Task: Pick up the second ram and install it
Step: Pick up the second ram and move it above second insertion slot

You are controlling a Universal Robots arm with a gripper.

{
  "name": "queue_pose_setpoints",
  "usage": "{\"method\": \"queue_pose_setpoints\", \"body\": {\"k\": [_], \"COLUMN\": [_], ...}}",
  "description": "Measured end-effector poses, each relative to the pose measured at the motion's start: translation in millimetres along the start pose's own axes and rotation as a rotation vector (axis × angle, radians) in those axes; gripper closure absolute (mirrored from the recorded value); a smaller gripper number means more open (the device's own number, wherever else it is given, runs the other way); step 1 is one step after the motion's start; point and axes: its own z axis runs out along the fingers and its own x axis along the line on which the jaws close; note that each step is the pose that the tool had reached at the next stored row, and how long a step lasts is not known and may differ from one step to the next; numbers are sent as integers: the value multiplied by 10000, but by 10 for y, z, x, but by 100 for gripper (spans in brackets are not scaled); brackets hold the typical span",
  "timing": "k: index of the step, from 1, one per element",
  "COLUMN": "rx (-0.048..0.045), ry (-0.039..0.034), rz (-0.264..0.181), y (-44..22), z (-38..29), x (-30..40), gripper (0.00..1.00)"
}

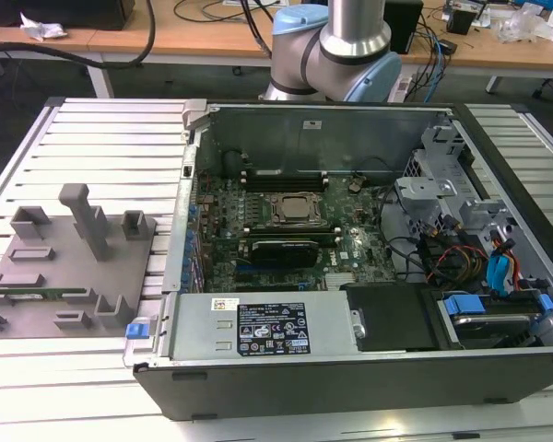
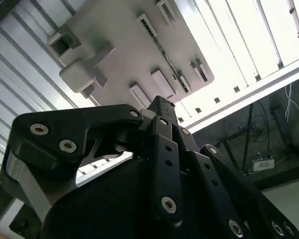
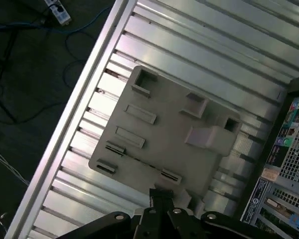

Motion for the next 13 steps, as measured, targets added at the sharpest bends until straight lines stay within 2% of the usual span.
{"method": "queue_pose_setpoints", "body": {"k": [3,5,6,13], "rx": [-18,-25,-36,-64], "ry": [18,25,36,64], "rz": [-794,-1098,-1585,-2803], "y": [0,0,0,0], "z": [0,0,0,0], "x": [0,0,0,0], "gripper": [89,89,89,89]}}
